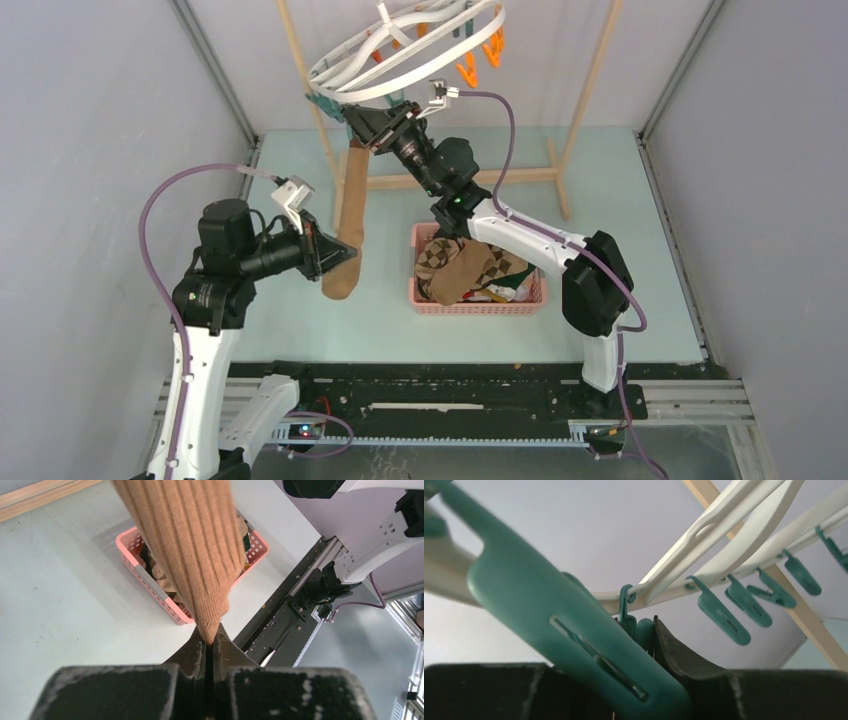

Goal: Remove the socks clipped to the hanger
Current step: Remove the sock from the hanger.

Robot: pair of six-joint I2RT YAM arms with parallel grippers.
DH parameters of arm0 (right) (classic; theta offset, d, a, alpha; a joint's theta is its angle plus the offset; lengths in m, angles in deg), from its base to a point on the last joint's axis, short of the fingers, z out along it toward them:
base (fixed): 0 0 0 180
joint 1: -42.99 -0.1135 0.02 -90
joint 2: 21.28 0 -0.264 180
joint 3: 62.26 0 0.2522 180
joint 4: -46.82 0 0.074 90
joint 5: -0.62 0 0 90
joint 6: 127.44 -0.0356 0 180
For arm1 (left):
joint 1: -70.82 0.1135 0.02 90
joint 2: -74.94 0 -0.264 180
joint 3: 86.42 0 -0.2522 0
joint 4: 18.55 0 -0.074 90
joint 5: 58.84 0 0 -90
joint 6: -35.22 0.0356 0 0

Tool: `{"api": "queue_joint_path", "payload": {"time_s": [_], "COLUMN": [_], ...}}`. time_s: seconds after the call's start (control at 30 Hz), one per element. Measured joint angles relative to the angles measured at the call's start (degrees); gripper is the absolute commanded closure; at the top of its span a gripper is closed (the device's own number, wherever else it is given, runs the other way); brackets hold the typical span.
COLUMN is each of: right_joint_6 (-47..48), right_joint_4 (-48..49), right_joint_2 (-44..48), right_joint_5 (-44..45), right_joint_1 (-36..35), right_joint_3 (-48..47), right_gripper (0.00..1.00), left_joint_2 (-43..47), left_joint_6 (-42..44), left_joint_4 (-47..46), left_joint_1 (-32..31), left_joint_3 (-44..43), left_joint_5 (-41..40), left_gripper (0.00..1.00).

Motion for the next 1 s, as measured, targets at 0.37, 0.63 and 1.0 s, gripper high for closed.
{"api": "queue_joint_path", "payload": {"time_s": [0.37, 0.63, 1.0], "right_joint_6": [-0.57, -1.92, 0.13], "right_joint_4": [0.57, 3.23, 0.09], "right_joint_2": [0.0, 0.52, 6.01], "right_joint_5": [-2.38, -3.63, 0.79], "right_joint_1": [0.92, 1.53, 0.79], "right_joint_3": [-0.09, 2.8, 11.78], "right_gripper": [0.86, 0.61, 0.21], "left_joint_2": [0.39, 0.35, -0.9], "left_joint_6": [1.6, 2.67, 4.22], "left_joint_4": [1.29, 1.62, 2.03], "left_joint_1": [0.0, -0.02, -0.11], "left_joint_3": [0.15, 0.94, 2.62], "left_joint_5": [-1.29, -3.17, -4.59], "left_gripper": [1.0, 1.0, 1.0]}}
